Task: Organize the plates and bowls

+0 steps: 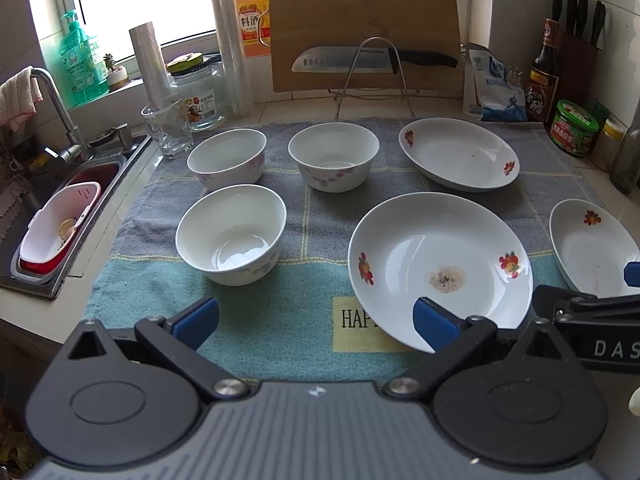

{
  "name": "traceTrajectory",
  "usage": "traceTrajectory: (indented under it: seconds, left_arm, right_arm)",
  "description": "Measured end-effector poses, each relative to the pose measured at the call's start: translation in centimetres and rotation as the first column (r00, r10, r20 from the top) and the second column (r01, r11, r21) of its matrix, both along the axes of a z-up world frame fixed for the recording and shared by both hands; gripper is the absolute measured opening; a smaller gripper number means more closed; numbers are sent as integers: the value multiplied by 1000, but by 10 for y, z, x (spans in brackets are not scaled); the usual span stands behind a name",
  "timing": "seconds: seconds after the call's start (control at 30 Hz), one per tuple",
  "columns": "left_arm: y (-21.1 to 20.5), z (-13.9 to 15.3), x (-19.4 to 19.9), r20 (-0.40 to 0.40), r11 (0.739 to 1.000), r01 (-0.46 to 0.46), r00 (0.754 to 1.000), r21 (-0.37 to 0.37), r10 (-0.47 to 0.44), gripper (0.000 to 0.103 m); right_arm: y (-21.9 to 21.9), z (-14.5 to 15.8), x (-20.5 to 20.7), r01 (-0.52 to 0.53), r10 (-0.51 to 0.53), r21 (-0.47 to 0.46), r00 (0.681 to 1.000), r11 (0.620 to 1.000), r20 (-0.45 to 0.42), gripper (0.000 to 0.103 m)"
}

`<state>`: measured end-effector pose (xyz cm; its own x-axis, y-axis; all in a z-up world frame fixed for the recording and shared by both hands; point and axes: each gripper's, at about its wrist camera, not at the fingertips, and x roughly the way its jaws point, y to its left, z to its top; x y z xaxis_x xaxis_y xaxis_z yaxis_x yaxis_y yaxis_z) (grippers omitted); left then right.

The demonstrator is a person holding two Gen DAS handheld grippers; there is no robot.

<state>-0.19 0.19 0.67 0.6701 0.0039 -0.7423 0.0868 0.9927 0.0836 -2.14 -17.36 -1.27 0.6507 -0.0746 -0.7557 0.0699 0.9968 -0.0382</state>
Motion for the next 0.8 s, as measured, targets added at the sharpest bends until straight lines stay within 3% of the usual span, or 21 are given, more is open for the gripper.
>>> traceTrajectory:
  seconds: [0.8]
  left_arm:
    - [1,3,1,1,1000,0,1000,4,0,102]
  right_arm:
    - [0,3,0,-2,2,1,1000,1000,4,103]
